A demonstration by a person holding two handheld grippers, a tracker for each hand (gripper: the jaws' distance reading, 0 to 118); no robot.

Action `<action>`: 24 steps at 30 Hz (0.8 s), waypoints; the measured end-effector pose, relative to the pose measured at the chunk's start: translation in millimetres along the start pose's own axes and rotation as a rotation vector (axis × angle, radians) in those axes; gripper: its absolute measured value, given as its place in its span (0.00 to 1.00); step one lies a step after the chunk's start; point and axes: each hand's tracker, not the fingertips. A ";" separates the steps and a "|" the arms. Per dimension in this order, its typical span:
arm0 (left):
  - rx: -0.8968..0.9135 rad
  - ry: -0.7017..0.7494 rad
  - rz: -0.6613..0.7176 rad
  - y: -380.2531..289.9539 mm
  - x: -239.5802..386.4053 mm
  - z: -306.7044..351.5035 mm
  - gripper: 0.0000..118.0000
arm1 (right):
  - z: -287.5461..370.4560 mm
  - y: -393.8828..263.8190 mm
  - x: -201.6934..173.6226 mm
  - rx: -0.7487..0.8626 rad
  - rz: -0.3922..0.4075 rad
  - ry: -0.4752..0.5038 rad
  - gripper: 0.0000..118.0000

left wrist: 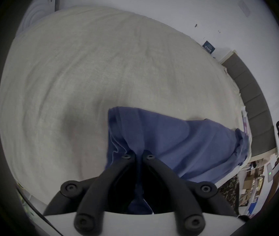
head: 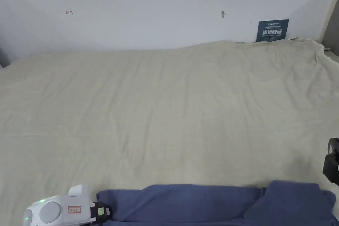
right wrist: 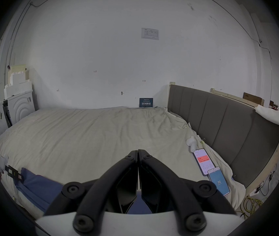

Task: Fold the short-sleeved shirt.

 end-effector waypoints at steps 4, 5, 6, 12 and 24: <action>0.008 0.031 -0.053 -4.9 10.2 -2.9 0.01 | 1.7 0.3 2.6 -0.004 -0.001 -0.001 0.00; 0.010 0.030 -0.055 -4.8 11.3 0.1 0.01 | 2.7 0.9 3.8 -0.003 -0.001 -0.001 0.00; 0.018 0.024 -0.068 -4.5 11.9 5.1 0.00 | 3.8 1.5 5.3 -0.001 -0.004 -0.001 0.00; 0.088 -0.019 -0.044 10.9 -1.2 43.6 0.00 | 8.6 7.5 6.8 0.009 -0.004 -0.008 0.00; 0.061 -0.001 -0.077 25.0 -13.7 53.1 0.00 | 3.4 5.2 0.6 0.007 -0.011 0.000 0.00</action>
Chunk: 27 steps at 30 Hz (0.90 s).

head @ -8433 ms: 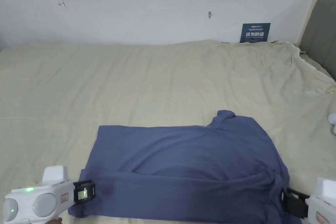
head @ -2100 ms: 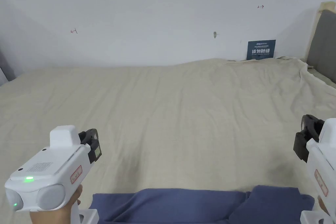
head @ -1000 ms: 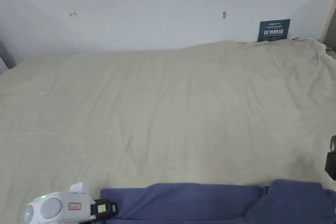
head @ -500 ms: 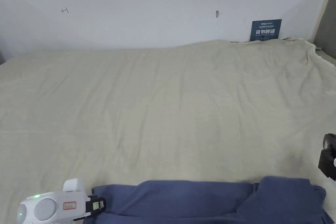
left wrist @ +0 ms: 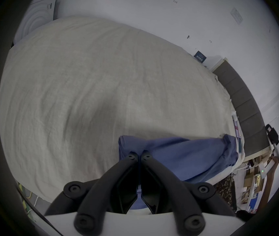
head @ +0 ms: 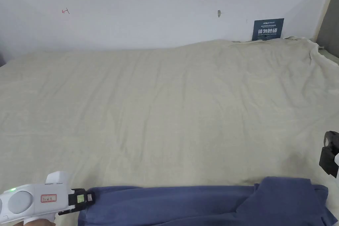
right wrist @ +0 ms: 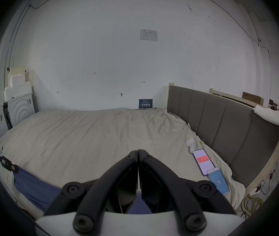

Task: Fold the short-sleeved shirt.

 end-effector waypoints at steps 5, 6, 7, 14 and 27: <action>-0.006 0.005 0.048 -4.4 0.0 -8.2 0.00 | 0.2 0.8 0.8 0.001 0.014 0.007 0.00; -0.007 0.005 0.054 -4.2 3.5 -7.9 0.00 | 0.1 0.9 1.8 0.003 0.013 0.005 0.00; -0.006 -0.002 0.051 -5.0 7.4 -7.2 0.00 | -0.3 1.2 3.0 0.003 0.010 0.004 0.00; -0.031 -0.092 -0.005 6.4 77.0 -14.4 0.00 | 2.6 -1.2 9.2 0.007 -0.015 0.010 0.00; -0.151 -0.327 -0.242 -3.3 270.6 -80.7 0.00 | 25.7 -5.7 50.3 0.026 -0.045 -0.037 0.00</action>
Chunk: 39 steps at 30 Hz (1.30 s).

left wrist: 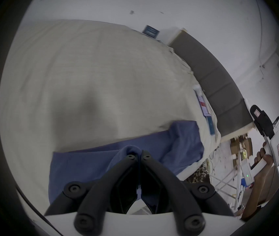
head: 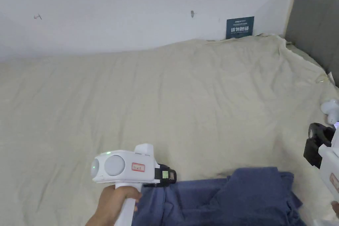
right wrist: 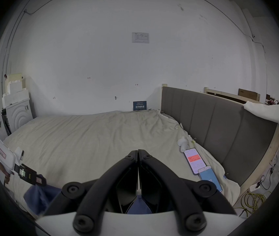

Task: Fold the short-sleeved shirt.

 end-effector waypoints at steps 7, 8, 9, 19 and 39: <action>-0.081 -0.039 -0.058 2.0 58.4 -67.4 0.00 | 9.6 -0.7 26.9 0.004 -0.028 -0.052 0.00; -0.094 -0.033 -0.074 0.9 63.5 -76.2 0.00 | 11.1 -1.0 29.9 0.005 -0.029 -0.057 0.00; -0.106 -0.020 -0.085 -0.8 67.3 -84.8 0.00 | 12.6 -1.3 32.8 0.007 -0.031 -0.064 0.00; -0.120 0.080 -0.103 -14.7 67.3 -108.5 0.35 | 18.7 -5.4 45.1 0.001 -0.041 -0.087 0.00; 0.213 0.266 -0.126 -19.0 -23.5 61.9 0.95 | 10.6 6.8 7.0 0.010 0.002 -0.013 0.00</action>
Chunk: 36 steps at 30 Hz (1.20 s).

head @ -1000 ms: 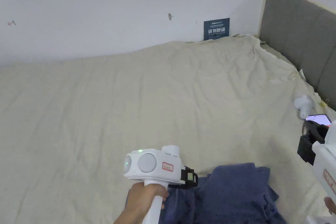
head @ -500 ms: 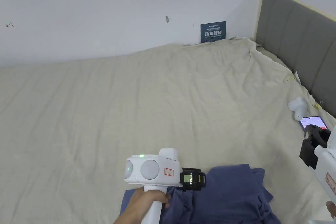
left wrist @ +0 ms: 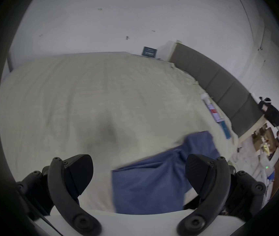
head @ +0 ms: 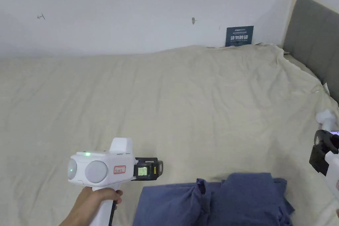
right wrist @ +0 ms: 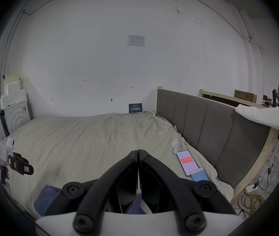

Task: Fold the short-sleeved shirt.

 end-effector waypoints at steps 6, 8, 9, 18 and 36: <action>0.009 -0.029 0.127 -26.9 -29.8 -5.5 0.67 | -4.1 -3.4 -9.2 -0.018 0.007 0.023 0.00; 0.027 -0.028 0.137 -34.6 -31.4 -9.2 0.26 | -4.3 -4.4 -9.4 -0.022 0.005 0.023 0.00; 0.023 -0.025 0.139 -37.3 -28.4 -11.4 0.09 | -4.2 -4.4 -9.5 -0.023 0.006 0.023 0.00; -0.046 -0.036 0.069 -60.7 7.0 -45.2 0.00 | -1.4 -6.0 -1.9 -0.020 -0.003 0.009 0.00; -0.109 -0.050 0.023 -78.9 112.2 -109.9 0.00 | 6.2 -13.7 34.6 -0.043 -0.024 -0.060 0.00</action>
